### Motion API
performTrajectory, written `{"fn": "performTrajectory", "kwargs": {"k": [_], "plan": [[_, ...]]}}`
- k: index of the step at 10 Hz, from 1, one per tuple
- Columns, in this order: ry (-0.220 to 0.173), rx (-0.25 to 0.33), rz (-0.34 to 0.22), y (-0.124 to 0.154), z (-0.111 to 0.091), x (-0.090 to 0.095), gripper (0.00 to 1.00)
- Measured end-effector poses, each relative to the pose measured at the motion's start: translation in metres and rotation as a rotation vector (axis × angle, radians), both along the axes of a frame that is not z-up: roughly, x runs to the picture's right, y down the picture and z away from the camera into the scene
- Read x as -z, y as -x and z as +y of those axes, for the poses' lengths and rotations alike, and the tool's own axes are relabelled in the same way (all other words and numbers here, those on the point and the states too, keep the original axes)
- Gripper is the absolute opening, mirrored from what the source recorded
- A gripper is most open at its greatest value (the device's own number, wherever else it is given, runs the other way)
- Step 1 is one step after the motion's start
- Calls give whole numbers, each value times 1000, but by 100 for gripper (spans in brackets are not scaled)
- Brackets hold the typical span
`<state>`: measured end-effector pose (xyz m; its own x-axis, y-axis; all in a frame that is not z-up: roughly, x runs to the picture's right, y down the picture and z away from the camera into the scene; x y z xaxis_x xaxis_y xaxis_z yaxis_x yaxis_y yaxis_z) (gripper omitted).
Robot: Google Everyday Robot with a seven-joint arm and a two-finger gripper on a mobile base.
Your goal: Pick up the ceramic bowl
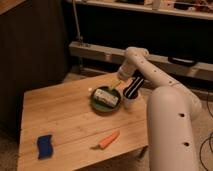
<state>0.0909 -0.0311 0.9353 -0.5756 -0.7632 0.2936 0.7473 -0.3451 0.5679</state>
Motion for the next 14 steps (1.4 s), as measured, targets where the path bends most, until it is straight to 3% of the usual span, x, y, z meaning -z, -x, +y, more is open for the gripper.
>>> {"fn": "performTrajectory", "kwargs": {"k": [2,4,5,9,14], "plan": [[7,-7,4,-2,5,-3,75],[2,-7,2,-1,6,-1,57],[2,-6,2,0,6,-2,52],[3,5,12,4,6,-8,51],[36,15,21,4,24,-20,51]]}}
